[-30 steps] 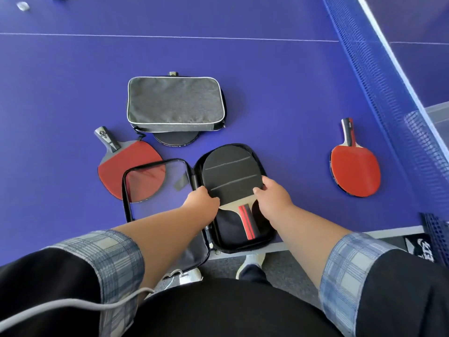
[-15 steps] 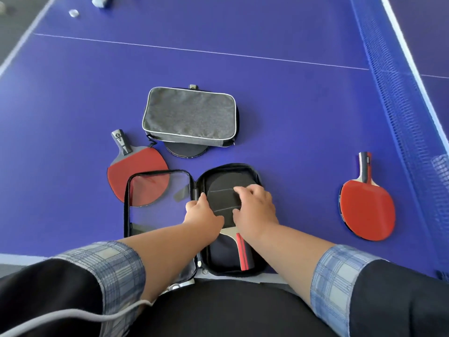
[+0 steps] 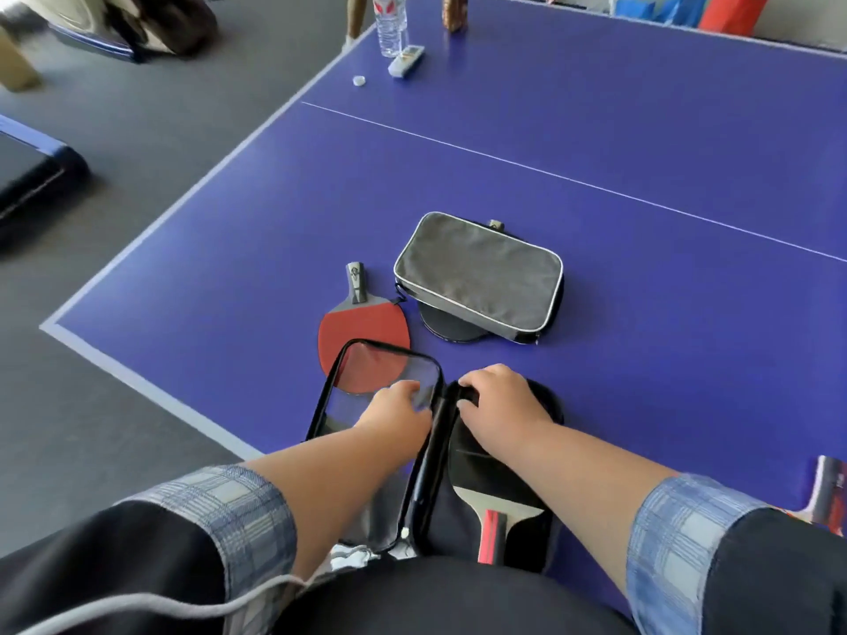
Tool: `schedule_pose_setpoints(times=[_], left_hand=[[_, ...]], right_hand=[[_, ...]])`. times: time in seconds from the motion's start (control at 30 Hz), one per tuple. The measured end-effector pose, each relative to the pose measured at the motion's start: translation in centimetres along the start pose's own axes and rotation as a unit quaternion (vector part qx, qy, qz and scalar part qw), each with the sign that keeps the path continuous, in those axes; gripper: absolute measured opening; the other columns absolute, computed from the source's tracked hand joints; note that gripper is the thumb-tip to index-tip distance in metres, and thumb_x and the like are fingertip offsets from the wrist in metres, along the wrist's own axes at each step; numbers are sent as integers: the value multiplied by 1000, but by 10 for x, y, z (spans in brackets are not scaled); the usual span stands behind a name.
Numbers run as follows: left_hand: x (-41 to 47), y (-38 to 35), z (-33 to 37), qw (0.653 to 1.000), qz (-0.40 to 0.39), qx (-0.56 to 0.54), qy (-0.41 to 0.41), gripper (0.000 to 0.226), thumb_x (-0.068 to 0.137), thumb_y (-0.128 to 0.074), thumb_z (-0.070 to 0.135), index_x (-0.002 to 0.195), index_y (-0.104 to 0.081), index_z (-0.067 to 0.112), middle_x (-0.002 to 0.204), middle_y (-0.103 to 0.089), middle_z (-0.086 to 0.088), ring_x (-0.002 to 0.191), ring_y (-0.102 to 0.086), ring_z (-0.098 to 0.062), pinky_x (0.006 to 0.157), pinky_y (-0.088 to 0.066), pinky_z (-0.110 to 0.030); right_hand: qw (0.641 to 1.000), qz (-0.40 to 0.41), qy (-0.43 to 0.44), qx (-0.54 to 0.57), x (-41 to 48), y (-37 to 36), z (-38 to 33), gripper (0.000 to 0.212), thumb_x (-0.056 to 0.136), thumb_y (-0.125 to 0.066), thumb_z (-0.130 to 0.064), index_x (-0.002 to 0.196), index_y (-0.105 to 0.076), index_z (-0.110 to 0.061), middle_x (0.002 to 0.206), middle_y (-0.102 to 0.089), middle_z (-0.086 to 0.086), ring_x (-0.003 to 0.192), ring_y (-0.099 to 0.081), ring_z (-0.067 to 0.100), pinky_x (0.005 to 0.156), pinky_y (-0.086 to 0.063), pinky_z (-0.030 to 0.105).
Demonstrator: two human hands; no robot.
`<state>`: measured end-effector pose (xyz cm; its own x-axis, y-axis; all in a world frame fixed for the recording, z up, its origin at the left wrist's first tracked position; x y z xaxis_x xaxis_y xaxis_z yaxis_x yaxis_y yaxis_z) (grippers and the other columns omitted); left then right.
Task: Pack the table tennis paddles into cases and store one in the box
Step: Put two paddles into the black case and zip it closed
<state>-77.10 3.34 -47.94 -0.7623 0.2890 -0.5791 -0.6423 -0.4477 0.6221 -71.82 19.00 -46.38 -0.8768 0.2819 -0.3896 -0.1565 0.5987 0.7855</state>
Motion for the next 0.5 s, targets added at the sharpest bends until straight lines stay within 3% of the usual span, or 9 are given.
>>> schedule_pose_setpoints(times=[0.1,0.2,0.27,0.33,0.37,0.43,0.5], left_hand=[[10,46,-11,993,102,-61,4,45,89,-53,25,134,-52,23,130,-58,-3,109,-59,-25,92,-51,-42],[34,98,-41,980,181,-77,38,48,89,-52,29,136,-50,22,131,-54,-8,116,-55,-30,98,-46,-45],[58,117,-65,978,167,-92,81,55,89,-52,26,142,-43,18,136,-50,-11,114,-55,-32,96,-47,-44],[80,117,-83,980,104,-107,129,58,89,-50,25,145,-39,17,134,-50,-12,103,-59,-31,84,-50,-39],[88,113,-90,981,66,-116,142,50,88,-50,25,138,-45,18,127,-54,-12,95,-61,-31,77,-51,-37],[101,110,-100,982,20,-129,138,18,85,-50,23,103,-54,25,102,-62,-9,74,-59,-25,62,-50,-30],[116,110,-107,984,0,-136,116,9,83,-50,22,84,-51,30,77,-62,-3,53,-50,-19,48,-42,-22]], right_hand=[[997,28,-6,71,21,9,-22,36,91,-61,-32,126,-65,-26,129,-58,4,122,-52,27,101,-41,32],[991,32,-27,129,58,2,-57,37,93,-58,-32,129,-62,-26,133,-58,3,120,-56,23,101,-45,34],[991,14,-53,125,83,-9,-74,44,94,-56,-34,136,-57,-23,137,-58,5,122,-55,23,100,-45,33],[988,-15,-103,113,102,-25,-80,54,96,-55,-36,145,-47,-17,143,-55,8,128,-53,26,103,-41,33],[985,-28,-132,107,109,-33,-82,58,96,-55,-37,148,-42,-14,145,-52,10,131,-51,29,104,-41,34],[978,-31,-184,94,118,-45,-85,61,95,-54,-38,148,-39,-12,146,-51,12,131,-51,32,104,-42,37],[969,-9,-227,93,126,-49,-86,61,94,-55,-39,147,-39,-13,144,-52,13,129,-52,34,102,-44,38]])
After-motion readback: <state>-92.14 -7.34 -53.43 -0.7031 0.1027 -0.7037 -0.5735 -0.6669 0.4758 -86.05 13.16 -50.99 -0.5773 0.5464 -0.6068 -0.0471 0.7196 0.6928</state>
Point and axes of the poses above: each hand's wrist, its own x-axis towards the middle knuckle, its own y-axis out of the back of the hand, z = x × y, the point moved 10 cm from there along x, towards the middle knuckle
